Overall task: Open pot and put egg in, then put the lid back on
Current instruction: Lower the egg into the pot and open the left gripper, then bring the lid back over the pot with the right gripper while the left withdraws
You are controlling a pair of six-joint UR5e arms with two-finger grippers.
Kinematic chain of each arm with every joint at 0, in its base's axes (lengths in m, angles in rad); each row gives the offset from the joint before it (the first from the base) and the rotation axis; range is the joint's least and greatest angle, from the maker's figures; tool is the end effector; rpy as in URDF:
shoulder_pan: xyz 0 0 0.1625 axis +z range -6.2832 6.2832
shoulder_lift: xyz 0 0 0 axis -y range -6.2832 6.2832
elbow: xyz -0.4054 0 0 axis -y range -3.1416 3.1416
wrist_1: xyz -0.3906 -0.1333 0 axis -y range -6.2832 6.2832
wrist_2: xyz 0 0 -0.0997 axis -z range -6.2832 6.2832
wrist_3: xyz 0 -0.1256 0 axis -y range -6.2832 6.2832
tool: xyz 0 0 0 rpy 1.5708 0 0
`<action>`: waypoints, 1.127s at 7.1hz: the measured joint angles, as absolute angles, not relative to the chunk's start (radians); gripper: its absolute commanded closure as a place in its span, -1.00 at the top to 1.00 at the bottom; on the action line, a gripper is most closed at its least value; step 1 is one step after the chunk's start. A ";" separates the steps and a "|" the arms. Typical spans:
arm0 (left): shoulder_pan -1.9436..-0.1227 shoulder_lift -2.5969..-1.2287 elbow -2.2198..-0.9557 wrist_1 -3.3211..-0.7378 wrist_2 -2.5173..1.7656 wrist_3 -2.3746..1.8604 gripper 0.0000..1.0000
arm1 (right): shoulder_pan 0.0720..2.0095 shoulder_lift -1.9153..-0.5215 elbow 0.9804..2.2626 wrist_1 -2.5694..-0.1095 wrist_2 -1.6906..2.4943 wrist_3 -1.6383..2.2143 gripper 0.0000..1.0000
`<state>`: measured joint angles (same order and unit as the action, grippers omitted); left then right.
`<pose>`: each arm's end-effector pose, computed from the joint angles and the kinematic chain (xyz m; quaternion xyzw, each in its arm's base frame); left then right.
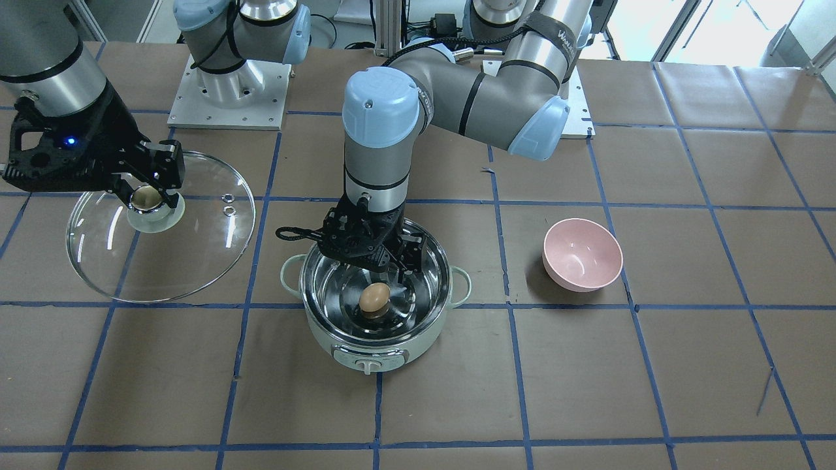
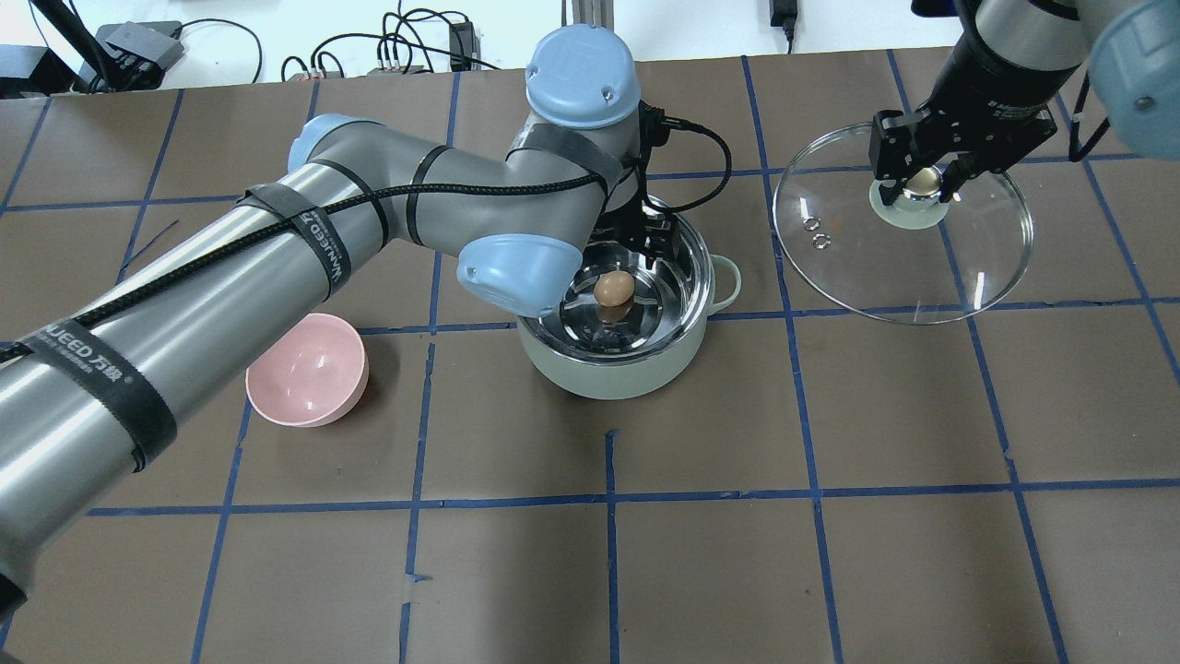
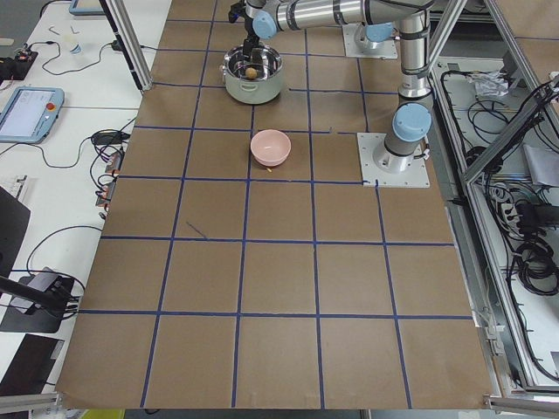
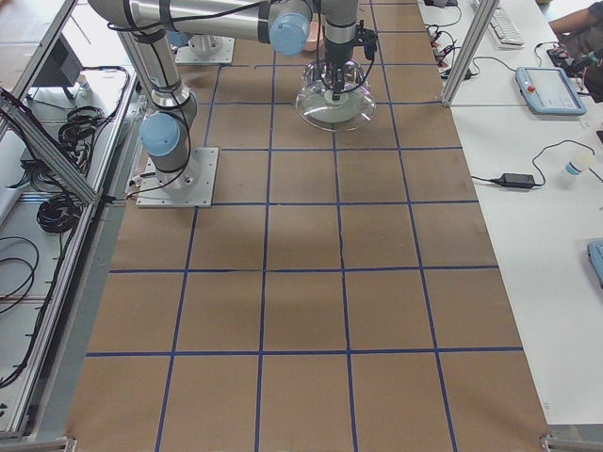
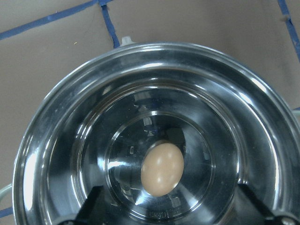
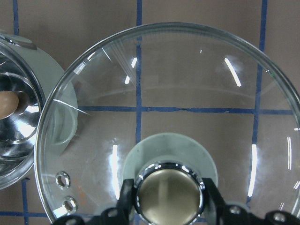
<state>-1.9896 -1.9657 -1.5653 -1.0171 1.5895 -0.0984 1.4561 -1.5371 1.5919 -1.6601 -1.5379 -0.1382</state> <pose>-0.3784 -0.5280 0.2808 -0.1582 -0.9839 0.0817 0.0120 0.0784 -0.5200 0.4243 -0.0120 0.9996 -0.0192 0.0141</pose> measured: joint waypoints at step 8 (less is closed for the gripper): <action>-1.648 -1.589 -1.555 -1.491 1.592 0.031 1.00 | 1.866 -1.307 1.534 -1.913 -1.537 0.386 -0.34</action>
<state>-1.6478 -1.5887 -1.5548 -1.4910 1.5917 0.0308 1.8657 -1.3068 1.5336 -1.9128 -1.5372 0.3863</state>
